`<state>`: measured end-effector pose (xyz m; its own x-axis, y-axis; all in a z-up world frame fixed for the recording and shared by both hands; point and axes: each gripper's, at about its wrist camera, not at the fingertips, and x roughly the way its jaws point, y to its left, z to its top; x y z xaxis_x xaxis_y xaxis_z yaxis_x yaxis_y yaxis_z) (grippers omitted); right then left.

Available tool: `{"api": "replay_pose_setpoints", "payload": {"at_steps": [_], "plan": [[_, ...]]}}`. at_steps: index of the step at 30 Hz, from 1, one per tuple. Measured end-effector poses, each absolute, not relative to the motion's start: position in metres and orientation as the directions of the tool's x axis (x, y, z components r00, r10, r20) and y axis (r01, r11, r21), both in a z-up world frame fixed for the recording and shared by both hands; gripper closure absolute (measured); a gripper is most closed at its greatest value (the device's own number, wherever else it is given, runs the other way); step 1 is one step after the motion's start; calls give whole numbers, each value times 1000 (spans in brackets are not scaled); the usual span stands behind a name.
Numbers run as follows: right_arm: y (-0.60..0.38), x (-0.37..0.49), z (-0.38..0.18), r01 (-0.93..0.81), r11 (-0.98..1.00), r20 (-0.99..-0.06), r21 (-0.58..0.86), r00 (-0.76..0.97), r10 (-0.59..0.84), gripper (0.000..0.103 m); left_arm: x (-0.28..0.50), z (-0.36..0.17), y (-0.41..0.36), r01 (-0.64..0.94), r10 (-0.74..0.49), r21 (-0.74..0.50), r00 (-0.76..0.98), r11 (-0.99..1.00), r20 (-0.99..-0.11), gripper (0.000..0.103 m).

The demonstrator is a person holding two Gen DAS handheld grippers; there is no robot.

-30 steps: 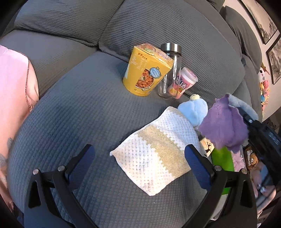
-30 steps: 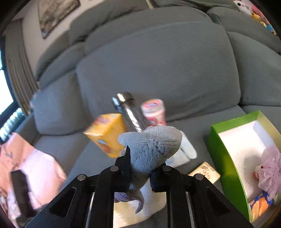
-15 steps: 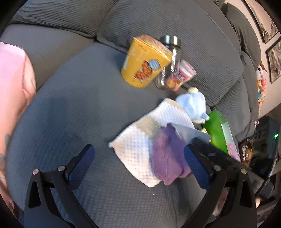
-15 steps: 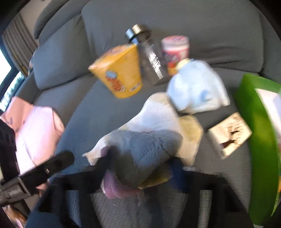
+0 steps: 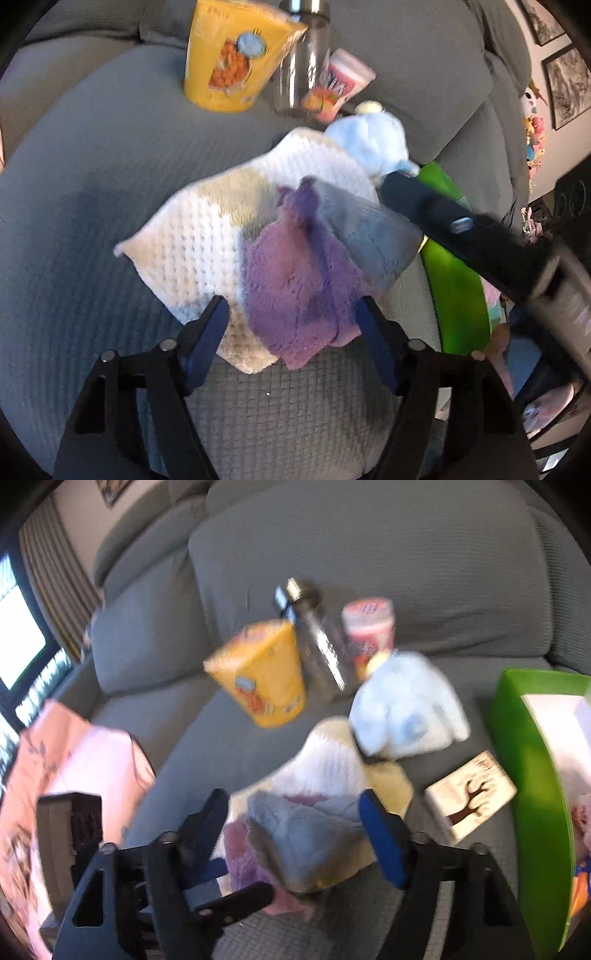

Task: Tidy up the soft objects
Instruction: 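Lower the right gripper onto the grey and pink cloths and close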

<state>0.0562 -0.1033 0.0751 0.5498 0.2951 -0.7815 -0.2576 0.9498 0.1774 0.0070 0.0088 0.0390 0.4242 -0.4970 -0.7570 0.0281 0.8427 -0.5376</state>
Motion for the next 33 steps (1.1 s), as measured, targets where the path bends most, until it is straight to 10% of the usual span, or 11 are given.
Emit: {"api": "replay_pose_setpoints", "payload": {"at_steps": [33], "plan": [[-105,51,54,-286,858,-797,426,330,506,64,-3,63,1,92,-443,-470,528,878,-724,73]]}}
